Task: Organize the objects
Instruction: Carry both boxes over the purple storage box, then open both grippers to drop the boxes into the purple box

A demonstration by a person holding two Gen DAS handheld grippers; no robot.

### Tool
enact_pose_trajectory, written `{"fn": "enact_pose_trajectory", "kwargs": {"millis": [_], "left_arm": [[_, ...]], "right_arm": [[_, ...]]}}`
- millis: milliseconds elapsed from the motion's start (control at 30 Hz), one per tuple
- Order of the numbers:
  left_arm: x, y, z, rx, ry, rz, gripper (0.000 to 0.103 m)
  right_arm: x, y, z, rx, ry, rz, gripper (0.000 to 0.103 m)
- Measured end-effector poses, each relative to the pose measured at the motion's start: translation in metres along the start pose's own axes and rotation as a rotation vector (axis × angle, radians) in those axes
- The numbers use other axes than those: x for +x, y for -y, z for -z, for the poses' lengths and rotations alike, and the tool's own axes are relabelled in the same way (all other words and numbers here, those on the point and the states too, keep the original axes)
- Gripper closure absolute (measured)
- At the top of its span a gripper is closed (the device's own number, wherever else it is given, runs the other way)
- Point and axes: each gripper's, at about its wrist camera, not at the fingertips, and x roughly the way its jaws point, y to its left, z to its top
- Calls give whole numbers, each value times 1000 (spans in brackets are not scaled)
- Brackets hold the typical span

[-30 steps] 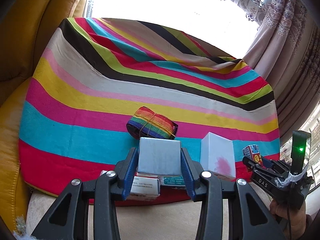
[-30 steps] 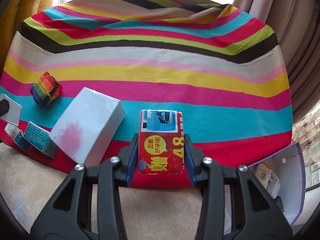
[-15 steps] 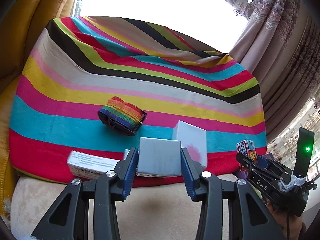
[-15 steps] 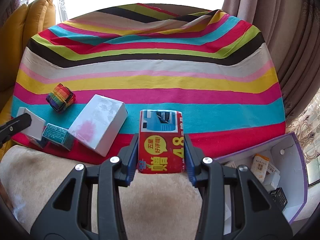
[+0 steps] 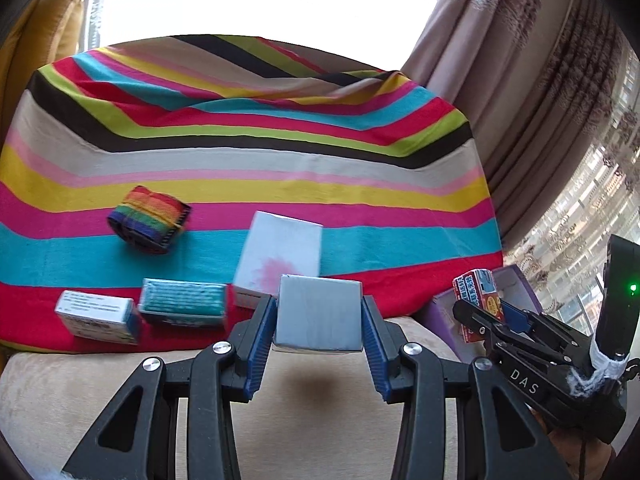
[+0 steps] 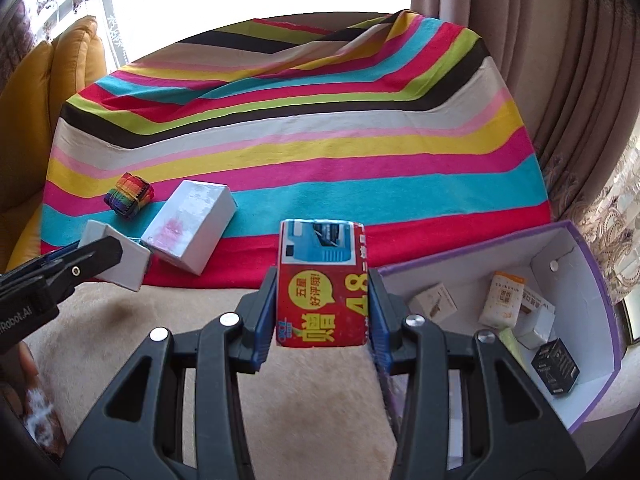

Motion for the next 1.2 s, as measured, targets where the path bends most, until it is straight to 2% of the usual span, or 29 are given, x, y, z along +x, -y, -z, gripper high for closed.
{"fn": "enact_pose_trajectory", "kwargs": {"millis": [333, 700, 1200], "left_arm": [[21, 43, 3, 48, -52, 74, 59], [47, 101, 4, 109, -112, 194, 59], [73, 149, 5, 128, -176, 350, 59]], "right_arm": [[-16, 50, 15, 85, -7, 19, 58], [-27, 105, 23, 177, -8, 58, 58], [-36, 149, 27, 261, 3, 82, 57]]}}
